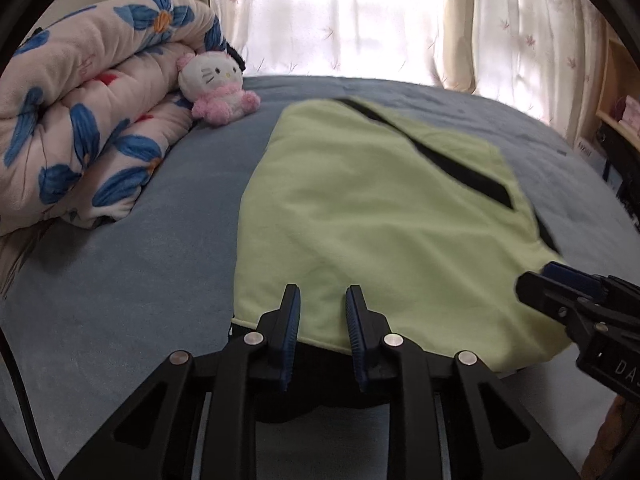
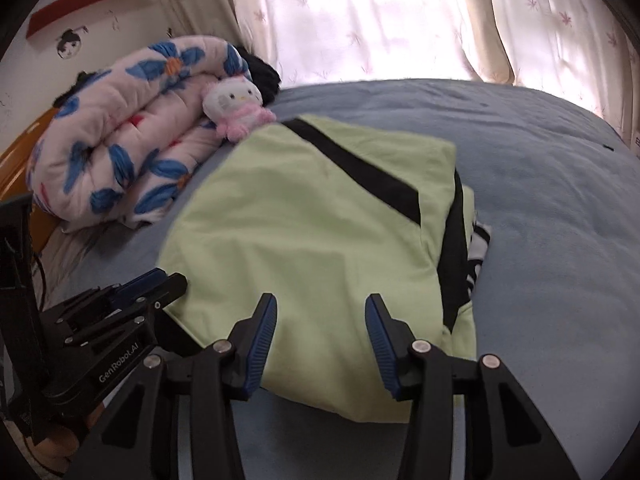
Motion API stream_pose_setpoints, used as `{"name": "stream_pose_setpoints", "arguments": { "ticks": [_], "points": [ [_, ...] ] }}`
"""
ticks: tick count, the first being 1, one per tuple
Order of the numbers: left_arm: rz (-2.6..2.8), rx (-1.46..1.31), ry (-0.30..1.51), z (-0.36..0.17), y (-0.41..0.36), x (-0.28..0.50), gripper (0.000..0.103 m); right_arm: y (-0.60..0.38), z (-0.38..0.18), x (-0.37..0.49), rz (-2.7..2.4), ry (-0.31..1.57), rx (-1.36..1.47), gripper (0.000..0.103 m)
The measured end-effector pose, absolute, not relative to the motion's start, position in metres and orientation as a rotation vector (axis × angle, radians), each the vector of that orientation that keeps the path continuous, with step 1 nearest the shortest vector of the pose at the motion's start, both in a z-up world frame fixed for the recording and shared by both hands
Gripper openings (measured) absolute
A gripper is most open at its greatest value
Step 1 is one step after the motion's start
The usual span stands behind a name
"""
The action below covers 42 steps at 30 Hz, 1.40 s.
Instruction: Fold large clothes
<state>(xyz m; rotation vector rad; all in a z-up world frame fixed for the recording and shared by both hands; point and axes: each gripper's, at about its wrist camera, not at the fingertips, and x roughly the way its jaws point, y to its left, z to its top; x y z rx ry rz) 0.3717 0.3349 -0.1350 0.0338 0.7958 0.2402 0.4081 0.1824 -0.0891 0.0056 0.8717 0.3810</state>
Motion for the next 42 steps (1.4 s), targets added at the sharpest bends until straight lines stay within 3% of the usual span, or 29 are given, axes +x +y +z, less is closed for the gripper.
{"name": "stream_pose_setpoints", "arguments": {
  "ticks": [1, 3, 4, 13, 16, 19, 20, 21, 31, 34, 36, 40, 42],
  "points": [
    [0.245, 0.046, 0.794, -0.139, 0.337, 0.373, 0.022, 0.176, -0.096, 0.413, 0.345, 0.875, -0.007, 0.040],
    [0.236, 0.061, 0.784, -0.141, 0.339, 0.374, 0.022, 0.161, -0.105, 0.421, 0.320, 0.879, -0.002, 0.005],
    [0.232, 0.066, 0.781, -0.141, 0.339, 0.373, 0.022, 0.150, -0.108, 0.424, 0.318, 0.883, 0.023, 0.000],
    [0.253, 0.104, 0.801, -0.141, 0.329, 0.372, 0.024, 0.137, -0.099, 0.413, 0.338, 0.873, 0.031, 0.002],
    [0.232, 0.115, 0.830, -0.137, 0.324, 0.368, 0.037, 0.133, -0.094, 0.407, 0.338, 0.883, 0.035, 0.002],
    [0.227, 0.126, 0.850, -0.129, 0.318, 0.361, 0.057, 0.126, -0.086, 0.400, 0.334, 0.891, 0.046, 0.002],
    [0.244, 0.133, 0.858, -0.125, 0.315, 0.357, 0.072, 0.123, -0.081, 0.396, 0.329, 0.892, 0.049, 0.003],
    [0.257, 0.133, 0.861, -0.120, 0.313, 0.352, 0.079, 0.120, -0.076, 0.393, 0.328, 0.893, 0.053, 0.003],
    [0.241, 0.119, 0.835, -0.037, 0.282, 0.290, 0.079, 0.067, 0.016, 0.327, 0.289, 0.809, 0.042, 0.005],
    [0.246, 0.149, 0.800, -0.003, 0.261, 0.262, 0.080, 0.046, 0.050, 0.299, 0.275, 0.759, 0.042, 0.020],
    [0.246, 0.160, 0.781, 0.017, 0.250, 0.244, 0.081, 0.030, 0.076, 0.276, 0.253, 0.710, 0.034, 0.039],
    [0.244, 0.186, 0.728, 0.055, 0.224, 0.202, 0.087, 0.000, 0.118, 0.227, 0.219, 0.624, -0.002, 0.049],
    [0.247, 0.205, 0.703, 0.068, 0.211, 0.185, 0.092, -0.014, 0.133, 0.204, 0.208, 0.600, -0.008, 0.061]
  ]
}}
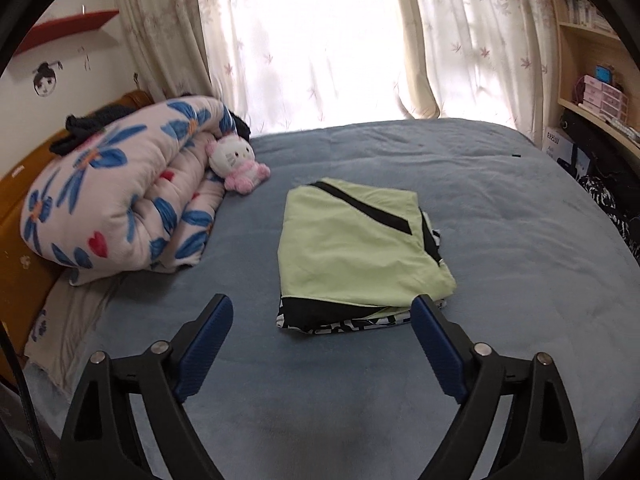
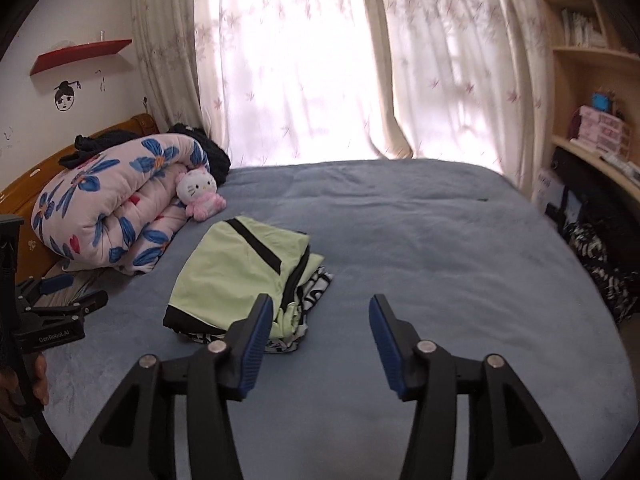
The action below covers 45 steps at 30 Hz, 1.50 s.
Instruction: Fold large clothes
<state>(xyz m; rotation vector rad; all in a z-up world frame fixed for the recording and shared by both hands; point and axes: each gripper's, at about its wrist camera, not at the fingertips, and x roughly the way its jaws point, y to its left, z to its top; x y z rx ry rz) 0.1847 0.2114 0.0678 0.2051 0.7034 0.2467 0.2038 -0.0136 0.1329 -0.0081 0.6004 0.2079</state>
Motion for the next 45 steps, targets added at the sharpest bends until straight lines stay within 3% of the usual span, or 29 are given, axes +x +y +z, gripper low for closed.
{"name": "stream_pose_setpoints", "arguments": {
  "ticks": [3, 6, 14, 24, 32, 45],
  "points": [
    [0.245, 0.237, 0.675, 0.082, 0.191, 0.153, 0.093, -0.033, 0.146, 0.169, 0.186, 0.566, -0.023, 0.075],
    [0.248, 0.266, 0.663, 0.088, 0.170, 0.124, 0.094, -0.052, 0.149, 0.139, 0.160, 0.566, -0.032, 0.080],
    [0.207, 0.204, 0.658, 0.077, 0.127, 0.058, 0.094, -0.077, 0.125, 0.084, 0.146, 0.646, -0.034, 0.080],
    [0.196, 0.085, 0.690, 0.015, 0.094, 0.010, 0.097, -0.077, 0.077, 0.033, 0.130, 0.698, 0.011, 0.081],
    [0.164, -0.024, 0.761, -0.028, 0.082, 0.002, 0.097, -0.083, 0.045, 0.018, 0.091, 0.729, 0.149, 0.081],
    [0.161, -0.010, 0.786, -0.041, 0.069, 0.003, 0.097, -0.062, 0.030, 0.008, 0.101, 0.744, 0.055, 0.081]
  ]
}}
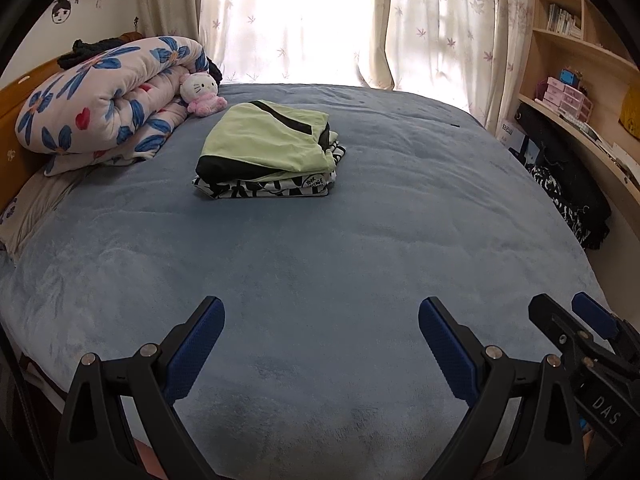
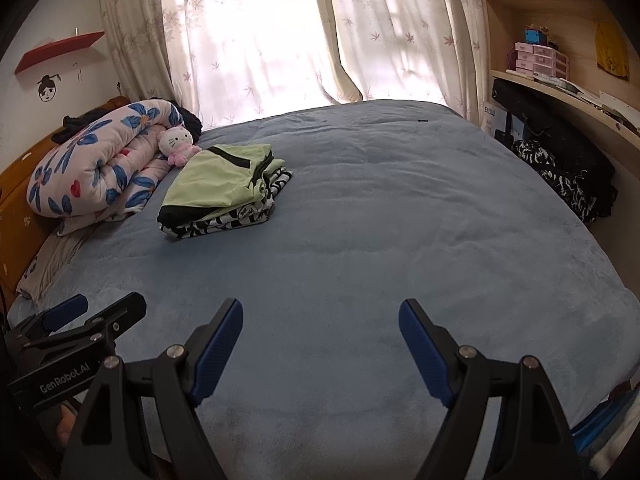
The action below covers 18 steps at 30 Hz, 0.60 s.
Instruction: Fold large clothes
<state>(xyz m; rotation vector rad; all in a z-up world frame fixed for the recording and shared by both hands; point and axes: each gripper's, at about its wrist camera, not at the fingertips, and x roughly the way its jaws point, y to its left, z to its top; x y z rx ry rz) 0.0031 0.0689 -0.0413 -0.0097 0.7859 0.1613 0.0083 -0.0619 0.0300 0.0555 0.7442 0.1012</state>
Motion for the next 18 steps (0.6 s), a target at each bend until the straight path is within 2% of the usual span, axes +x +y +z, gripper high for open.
{"name": "stream_pose_setpoints", "arguments": {
  "ticks": [18],
  "points": [
    [0.168, 0.019, 0.812, -0.047, 0.058, 0.000, 0.097, -0.060, 0.021, 0.003, 0.105, 0.762, 0.050, 0.081]
  ]
}}
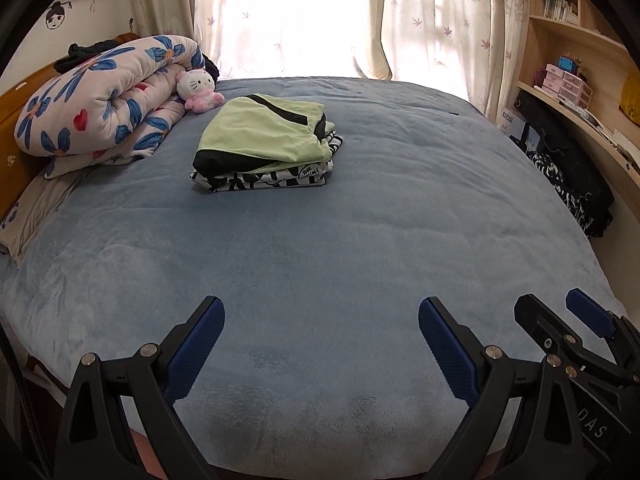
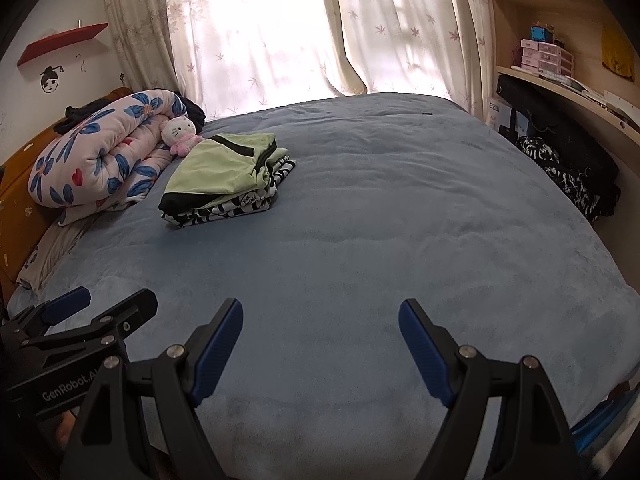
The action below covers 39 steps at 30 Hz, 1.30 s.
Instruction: Fold large clothes
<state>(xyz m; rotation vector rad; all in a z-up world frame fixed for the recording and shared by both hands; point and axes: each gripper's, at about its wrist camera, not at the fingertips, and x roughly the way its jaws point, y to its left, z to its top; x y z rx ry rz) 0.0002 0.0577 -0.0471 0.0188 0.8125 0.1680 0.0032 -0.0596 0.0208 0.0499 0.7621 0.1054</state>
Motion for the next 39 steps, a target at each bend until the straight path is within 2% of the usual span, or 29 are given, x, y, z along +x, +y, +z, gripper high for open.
{"name": "stream_pose_setpoints", "arguments": {
  "ticks": [39],
  "points": [
    [0.174, 0.035, 0.909, -0.066, 0.055, 0.016, 0.097, -0.064, -0.002, 0.015, 0.080, 0.843, 0.060, 0.081]
  ]
}}
